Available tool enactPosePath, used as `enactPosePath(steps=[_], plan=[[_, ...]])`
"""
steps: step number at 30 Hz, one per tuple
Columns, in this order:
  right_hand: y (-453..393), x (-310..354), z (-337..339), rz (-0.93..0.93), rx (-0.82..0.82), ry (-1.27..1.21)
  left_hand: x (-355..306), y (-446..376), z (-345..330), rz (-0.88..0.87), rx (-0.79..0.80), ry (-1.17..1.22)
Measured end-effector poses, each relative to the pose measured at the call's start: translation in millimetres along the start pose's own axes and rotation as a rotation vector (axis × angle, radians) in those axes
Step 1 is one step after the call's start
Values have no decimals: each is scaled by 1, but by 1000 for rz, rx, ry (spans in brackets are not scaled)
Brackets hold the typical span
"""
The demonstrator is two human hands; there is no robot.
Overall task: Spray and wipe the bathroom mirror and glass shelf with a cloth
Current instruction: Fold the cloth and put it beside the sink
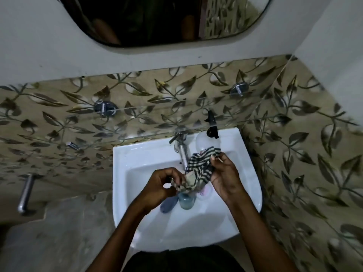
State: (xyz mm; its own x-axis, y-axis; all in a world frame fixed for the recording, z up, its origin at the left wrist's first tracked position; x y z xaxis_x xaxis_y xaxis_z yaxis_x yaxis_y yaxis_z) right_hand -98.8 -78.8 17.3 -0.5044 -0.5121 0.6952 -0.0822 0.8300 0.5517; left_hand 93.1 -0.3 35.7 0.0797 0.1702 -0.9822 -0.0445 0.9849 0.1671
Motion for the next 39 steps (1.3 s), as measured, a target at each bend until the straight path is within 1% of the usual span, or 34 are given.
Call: enactPosePath(steps=[1, 2, 4, 6, 9, 10, 13, 15, 17, 18, 20, 23, 25, 27, 29, 31, 33, 34, 36, 38, 39], plan=[[3, 6, -4, -1, 66, -58, 2, 2, -1, 12, 59, -24], [5, 12, -8, -11, 131, -86, 5, 3, -5, 53, 50, 0], [9, 22, -17, -32, 229, -75, 8, 0, -12, 156, -101, 136], [10, 30, -23, -57, 307, -31, 10, -6, -20, 180, -255, 212], [11, 42, -29, -67, 374, 58, -3, -17, -41, 145, -280, 292], [11, 47, -29, -52, 391, 83, -10, -19, -47, 148, -314, 308], [3, 59, -20, 60, 385, 181, -21, -25, -53, 79, -440, 249], [-5, 66, -7, 137, 348, 267, -25, -26, -51, -30, -514, 122], [-10, 71, 6, 179, 361, 350, -32, -23, -50, -156, -564, -21], [-10, 73, 11, 180, 401, 381, -38, -21, -51, -217, -561, -66], [-6, 72, 14, 153, 498, 446, -49, -20, -51, -317, -504, -128], [-2, 60, 10, 133, 611, 569, -60, -21, -51, -363, -300, -102], [-2, 52, 7, 139, 639, 575, -63, -22, -53, -293, -227, 1], [-3, 49, 7, 159, 572, 542, -62, -21, -53, -217, -250, 96], [-6, 49, 9, 200, 459, 538, -59, -18, -52, -181, -335, 152], [-9, 50, 10, 223, 390, 569, -53, -17, -50, -95, -447, 273], [-12, 48, 12, 200, 374, 629, -47, -18, -52, 72, -556, 387], [-12, 47, 13, 188, 374, 654, -42, -19, -54, 157, -585, 414], [-13, 46, 17, 165, 363, 672, -35, -20, -60, 273, -586, 407], [-10, 47, 23, 156, 328, 669, -26, -22, -67, 354, -532, 316], [-9, 46, 27, 144, 284, 663, -21, -21, -71, 396, -493, 253]])
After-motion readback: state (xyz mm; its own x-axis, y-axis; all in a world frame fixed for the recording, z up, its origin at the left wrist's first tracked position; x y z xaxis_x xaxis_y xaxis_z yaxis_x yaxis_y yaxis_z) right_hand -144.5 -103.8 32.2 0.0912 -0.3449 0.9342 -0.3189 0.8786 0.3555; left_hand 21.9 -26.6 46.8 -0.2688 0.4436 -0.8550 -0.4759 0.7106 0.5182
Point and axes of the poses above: each hand's wrist, its own y-axis away from the middle knuckle, its own z-axis out of the back of the hand, x = y × z, the point moved 2 cm from there along -y, towards the middle knuckle, and after that the axes turned 9 degrees about -x, right-handed, at the moved point
